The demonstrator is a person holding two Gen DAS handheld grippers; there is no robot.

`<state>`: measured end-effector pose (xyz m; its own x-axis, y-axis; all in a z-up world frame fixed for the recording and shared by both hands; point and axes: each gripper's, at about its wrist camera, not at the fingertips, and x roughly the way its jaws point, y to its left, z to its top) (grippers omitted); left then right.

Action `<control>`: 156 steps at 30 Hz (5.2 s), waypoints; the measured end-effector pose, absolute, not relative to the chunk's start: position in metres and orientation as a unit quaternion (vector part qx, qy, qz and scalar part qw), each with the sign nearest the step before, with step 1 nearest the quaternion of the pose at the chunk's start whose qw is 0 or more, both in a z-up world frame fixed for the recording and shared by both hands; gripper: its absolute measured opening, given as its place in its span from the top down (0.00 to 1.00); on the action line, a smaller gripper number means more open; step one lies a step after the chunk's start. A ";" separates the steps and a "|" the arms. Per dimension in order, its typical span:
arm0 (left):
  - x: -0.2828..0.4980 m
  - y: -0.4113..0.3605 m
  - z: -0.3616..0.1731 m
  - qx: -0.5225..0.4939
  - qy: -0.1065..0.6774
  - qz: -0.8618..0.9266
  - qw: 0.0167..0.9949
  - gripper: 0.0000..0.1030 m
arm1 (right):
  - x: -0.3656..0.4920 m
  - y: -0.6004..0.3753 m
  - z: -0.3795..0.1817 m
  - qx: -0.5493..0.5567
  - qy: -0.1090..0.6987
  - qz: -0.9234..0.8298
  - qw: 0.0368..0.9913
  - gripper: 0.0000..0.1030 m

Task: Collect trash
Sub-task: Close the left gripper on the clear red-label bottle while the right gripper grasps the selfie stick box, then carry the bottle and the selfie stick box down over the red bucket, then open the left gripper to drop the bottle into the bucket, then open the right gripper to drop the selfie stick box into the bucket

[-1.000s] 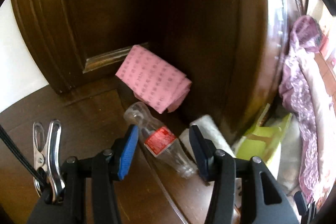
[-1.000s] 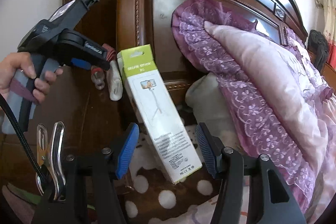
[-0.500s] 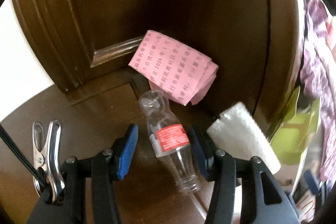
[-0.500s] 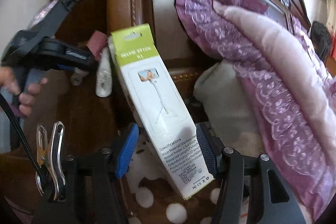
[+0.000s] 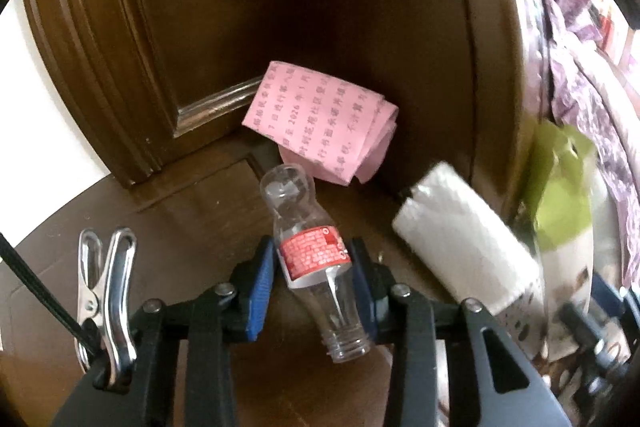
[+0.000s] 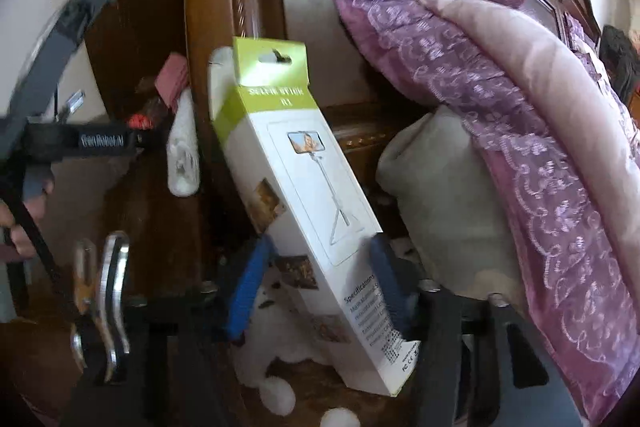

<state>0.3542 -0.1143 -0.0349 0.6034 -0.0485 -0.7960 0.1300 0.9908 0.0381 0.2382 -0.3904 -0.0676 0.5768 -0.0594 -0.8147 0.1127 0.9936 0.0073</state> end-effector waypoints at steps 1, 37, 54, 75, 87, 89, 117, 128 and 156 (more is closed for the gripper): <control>0.354 -0.119 -0.035 0.051 0.442 -0.054 0.894 0.63 | 0.236 -0.392 -0.064 0.038 0.450 -0.045 0.891 0.63; 0.252 -0.088 0.001 0.036 0.420 -0.138 0.896 0.63 | 0.276 -0.407 -0.069 -0.019 0.516 -0.039 0.855 0.58; 0.166 -0.077 0.032 0.005 0.404 -0.190 0.895 0.63 | 0.158 -0.359 0.026 0.054 0.402 -0.018 0.914 0.58; 0.045 -0.081 0.010 0.003 0.415 -0.250 0.875 0.63 | 0.025 -0.286 0.019 0.109 0.398 0.004 0.911 0.58; 0.001 -0.078 -0.039 0.004 0.451 -0.267 0.852 0.63 | -0.022 -0.255 -0.038 0.128 0.433 0.006 0.892 0.58; -0.003 -0.077 -0.050 0.007 0.455 -0.263 0.851 0.63 | -0.026 -0.253 -0.047 0.128 0.442 0.001 0.888 0.58; 0.008 -0.074 -0.232 0.050 0.572 -0.205 0.793 0.63 | -0.040 -0.255 -0.121 0.148 0.491 -0.012 0.858 0.57; 0.010 -0.076 -0.251 0.052 0.590 -0.205 0.779 0.58 | -0.026 -0.260 -0.137 0.150 0.502 -0.016 0.851 0.57; 0.010 -0.061 -0.238 0.019 0.575 -0.190 0.796 0.58 | -0.013 -0.265 -0.202 0.206 0.533 -0.064 0.818 0.38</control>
<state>0.0097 -0.0614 -0.2375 0.2668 -0.2795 -0.9223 0.3242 0.9273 -0.1872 -0.0131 -0.2646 -0.2024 0.4228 0.1154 -0.8989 0.3232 0.9075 0.2685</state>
